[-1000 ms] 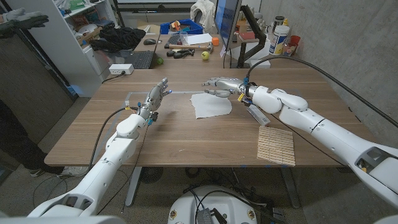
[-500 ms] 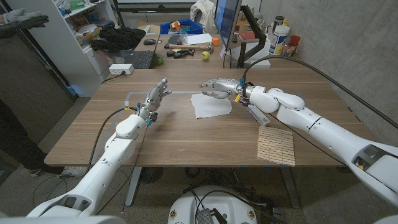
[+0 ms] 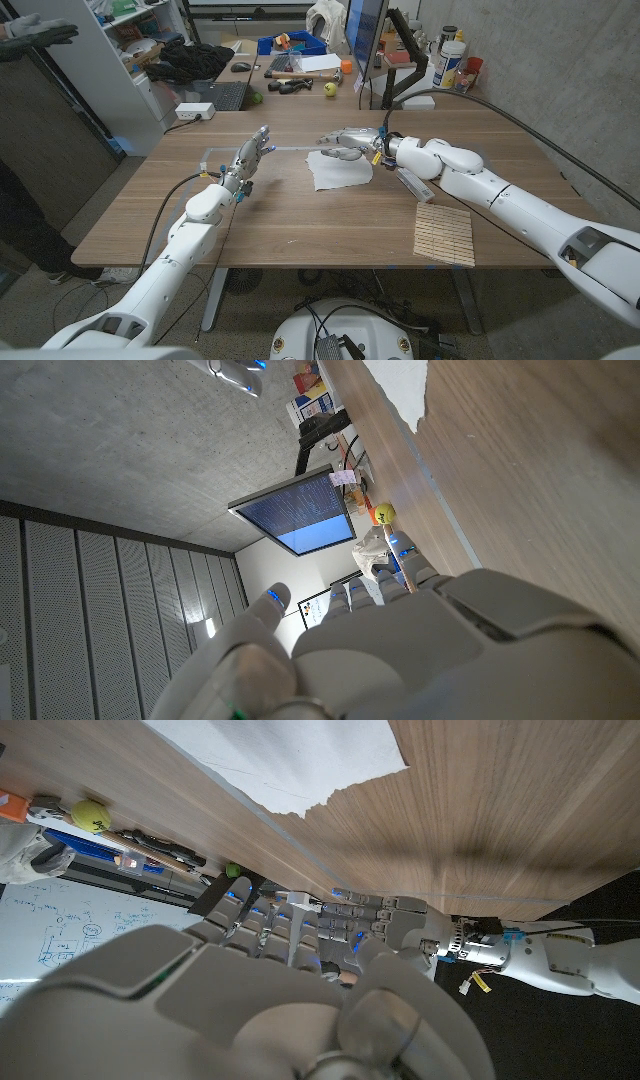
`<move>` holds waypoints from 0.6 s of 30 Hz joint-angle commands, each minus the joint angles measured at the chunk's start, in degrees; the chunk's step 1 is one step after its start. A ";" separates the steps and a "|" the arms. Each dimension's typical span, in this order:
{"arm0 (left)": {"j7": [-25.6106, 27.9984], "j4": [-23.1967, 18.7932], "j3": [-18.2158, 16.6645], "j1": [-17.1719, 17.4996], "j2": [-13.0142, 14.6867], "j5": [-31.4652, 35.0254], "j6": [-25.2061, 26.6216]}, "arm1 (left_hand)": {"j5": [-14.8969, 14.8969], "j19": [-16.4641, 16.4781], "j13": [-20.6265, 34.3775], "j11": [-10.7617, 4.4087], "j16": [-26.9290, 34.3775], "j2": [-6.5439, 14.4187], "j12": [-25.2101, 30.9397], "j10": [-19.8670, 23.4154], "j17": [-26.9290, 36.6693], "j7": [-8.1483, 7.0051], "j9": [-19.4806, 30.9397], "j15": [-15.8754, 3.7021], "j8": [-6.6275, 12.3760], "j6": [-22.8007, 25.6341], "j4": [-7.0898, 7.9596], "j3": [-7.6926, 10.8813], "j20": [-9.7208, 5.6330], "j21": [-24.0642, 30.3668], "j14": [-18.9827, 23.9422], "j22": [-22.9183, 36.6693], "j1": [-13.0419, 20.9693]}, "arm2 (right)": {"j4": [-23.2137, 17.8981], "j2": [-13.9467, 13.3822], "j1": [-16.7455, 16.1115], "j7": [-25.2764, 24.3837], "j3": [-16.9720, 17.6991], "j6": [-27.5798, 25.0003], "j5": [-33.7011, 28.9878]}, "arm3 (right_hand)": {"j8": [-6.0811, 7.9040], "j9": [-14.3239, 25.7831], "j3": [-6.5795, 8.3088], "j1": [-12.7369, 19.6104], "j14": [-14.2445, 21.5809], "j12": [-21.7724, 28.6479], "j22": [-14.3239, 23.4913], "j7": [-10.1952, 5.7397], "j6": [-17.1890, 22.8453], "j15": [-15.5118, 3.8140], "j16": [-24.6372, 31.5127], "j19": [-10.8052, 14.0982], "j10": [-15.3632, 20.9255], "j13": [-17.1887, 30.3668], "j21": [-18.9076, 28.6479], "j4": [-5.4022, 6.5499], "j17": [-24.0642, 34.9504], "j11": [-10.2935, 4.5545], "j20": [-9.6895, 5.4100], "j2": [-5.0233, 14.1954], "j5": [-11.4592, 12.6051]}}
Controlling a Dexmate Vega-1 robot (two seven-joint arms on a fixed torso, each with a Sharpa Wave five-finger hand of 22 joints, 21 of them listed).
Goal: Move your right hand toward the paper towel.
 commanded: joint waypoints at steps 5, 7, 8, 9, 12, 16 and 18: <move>-0.05 -0.01 0.18 0.23 0.01 -0.23 -0.30 | -0.33 -6.89 0.07 -0.02 0.37 4.74 0.13 -0.30 0.21 -0.36 0.16 -2.33 0.05 0.05 0.07 0.41 -2.46 -0.24 -3.40 0.10 -0.72 | 2.09 1.24 1.77 1.10 -1.48 0.06 -0.86 | -0.07 0.29 0.02 0.32 -0.57 0.00 0.29 -0.09 -0.31 -3.34 -0.23 0.48 0.21 0.21 -0.11 0.18 0.27 -0.29 -2.53 2.55 -0.17; -0.06 -0.04 0.20 0.25 0.05 -0.25 -0.23 | -0.33 -6.89 0.07 -0.09 0.37 4.74 0.14 -0.26 0.21 -0.43 0.16 -2.37 0.07 0.11 0.07 0.43 -2.51 -0.25 -3.39 0.10 -0.72 | 2.03 1.39 1.78 1.33 -1.60 -0.51 -1.03 | -0.06 0.29 0.01 0.32 -0.57 -0.01 0.29 -0.06 -0.31 -3.35 -0.24 0.45 0.17 0.21 -0.15 0.18 0.27 -0.27 -2.50 2.55 -0.17; -0.03 -0.02 0.21 0.26 0.04 -0.25 -0.24 | -0.33 -6.86 0.07 -0.07 0.38 4.74 0.14 -0.27 0.21 -0.50 0.16 -2.35 0.08 0.12 0.07 0.43 -2.52 -0.25 -3.36 0.10 -0.73 | 2.11 1.45 1.86 1.32 -1.71 -0.58 -1.16 | -0.06 0.29 0.00 0.31 -0.58 -0.01 0.29 -0.08 -0.32 -3.33 -0.25 0.45 0.17 0.21 -0.16 0.19 0.28 -0.26 -2.52 2.55 -0.17; 0.00 -0.01 0.21 0.26 0.03 -0.24 -0.25 | -0.33 -6.87 0.07 -0.11 0.37 4.74 0.14 -0.28 0.21 -0.46 0.16 -2.39 0.08 0.11 0.07 0.44 -2.50 -0.25 -3.37 0.10 -0.73 | 2.38 1.53 2.06 1.40 -1.85 -0.34 -1.10 | -0.04 0.29 -0.01 0.31 -0.59 -0.01 0.29 -0.03 -0.28 -3.32 -0.26 0.45 0.16 0.21 -0.18 0.20 0.28 -0.27 -2.50 2.55 -0.17; -0.01 0.05 0.22 0.27 0.03 -0.28 -0.29 | -0.34 -6.86 0.07 -0.05 0.37 4.74 0.15 -0.25 0.21 -0.46 0.16 -2.39 0.09 0.12 0.07 0.45 -2.46 -0.27 -3.36 0.10 -0.74 | 2.82 1.87 2.38 1.58 -2.16 -0.60 -1.22 | -0.03 0.29 -0.04 0.28 -0.62 -0.02 0.29 -0.06 -0.29 -3.33 -0.28 0.44 0.10 0.21 -0.22 0.22 0.29 -0.26 -2.51 2.56 -0.16; -0.09 0.01 0.24 0.33 0.09 -0.33 -0.36 | -0.35 -6.86 0.07 -0.07 0.37 4.73 0.16 -0.22 0.21 -0.40 0.16 -2.32 0.08 0.08 0.07 0.47 -2.38 -0.28 -3.36 0.10 -0.76 | 3.37 2.13 2.86 1.98 -2.52 -0.60 -1.12 | -0.01 0.29 -0.10 0.23 -0.82 0.00 0.30 -0.06 -0.30 -3.27 -0.37 0.42 0.10 0.21 -0.29 0.27 0.31 -0.31 -2.57 2.54 -0.16; -0.03 -0.16 0.28 0.42 0.20 -0.24 -0.19 | -0.35 -6.86 0.07 -0.12 0.36 4.73 0.16 -0.22 0.21 -0.48 0.16 -2.40 0.08 0.09 0.07 0.47 -2.43 -0.29 -3.37 0.10 -0.76 | 3.52 2.10 3.03 1.83 -2.69 -0.37 -1.27 | -0.01 0.29 -0.13 0.20 -0.90 0.00 0.30 -0.08 -0.32 -3.26 -0.40 0.37 0.07 0.21 -0.34 0.30 0.32 -0.26 -2.59 2.53 -0.16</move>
